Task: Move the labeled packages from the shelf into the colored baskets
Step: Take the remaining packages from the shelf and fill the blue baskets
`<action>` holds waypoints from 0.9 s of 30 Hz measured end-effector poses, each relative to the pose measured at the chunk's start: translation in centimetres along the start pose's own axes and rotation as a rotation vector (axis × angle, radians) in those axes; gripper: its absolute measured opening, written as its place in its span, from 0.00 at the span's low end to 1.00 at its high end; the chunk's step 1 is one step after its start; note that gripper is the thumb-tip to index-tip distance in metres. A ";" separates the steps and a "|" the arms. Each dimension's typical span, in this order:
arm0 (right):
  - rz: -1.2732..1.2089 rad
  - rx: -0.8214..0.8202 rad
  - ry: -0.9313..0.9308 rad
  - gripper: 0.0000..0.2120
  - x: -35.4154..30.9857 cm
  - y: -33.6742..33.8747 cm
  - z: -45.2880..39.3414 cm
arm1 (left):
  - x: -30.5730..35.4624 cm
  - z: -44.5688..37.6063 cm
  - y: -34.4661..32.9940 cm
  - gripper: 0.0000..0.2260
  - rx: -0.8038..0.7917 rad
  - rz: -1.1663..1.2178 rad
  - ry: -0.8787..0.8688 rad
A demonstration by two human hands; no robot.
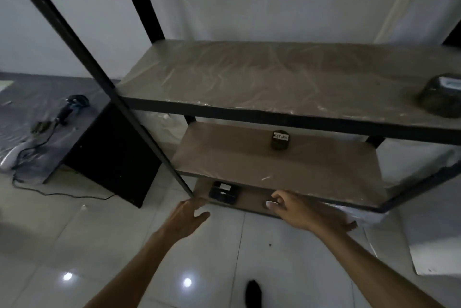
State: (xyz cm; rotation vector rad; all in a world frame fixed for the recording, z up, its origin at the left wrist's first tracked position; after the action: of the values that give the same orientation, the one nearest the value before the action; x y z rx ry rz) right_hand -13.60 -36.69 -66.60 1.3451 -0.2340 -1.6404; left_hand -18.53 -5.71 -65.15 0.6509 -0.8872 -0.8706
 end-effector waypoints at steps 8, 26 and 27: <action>0.007 -0.076 -0.127 0.14 6.3 -16.8 -16.3 | -12.1 -20.1 -11.3 0.05 -0.013 0.029 0.019; -0.331 0.181 -0.246 0.27 23.6 -37.2 -46.0 | -15.5 -57.7 -29.9 0.24 0.231 0.127 -0.100; -0.353 0.187 -0.247 0.26 24.2 -37.7 -46.4 | -15.2 -58.5 -29.9 0.23 0.230 0.144 -0.090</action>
State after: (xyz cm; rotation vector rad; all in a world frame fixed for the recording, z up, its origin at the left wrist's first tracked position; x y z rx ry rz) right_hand 6.50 -16.77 -124.57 1.3775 -0.3158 -2.1298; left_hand 15.71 -0.04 -122.96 0.7410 -1.1127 -0.6785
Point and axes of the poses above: each hand's wrist, its own z-axis away from the middle knuckle, its own y-axis out of the back of the hand, x = y × z, the point moved 3 cm from there along -z, towards the middle knuckle, and after that the axes turned 9 degrees about y, right-handed, at the moved point
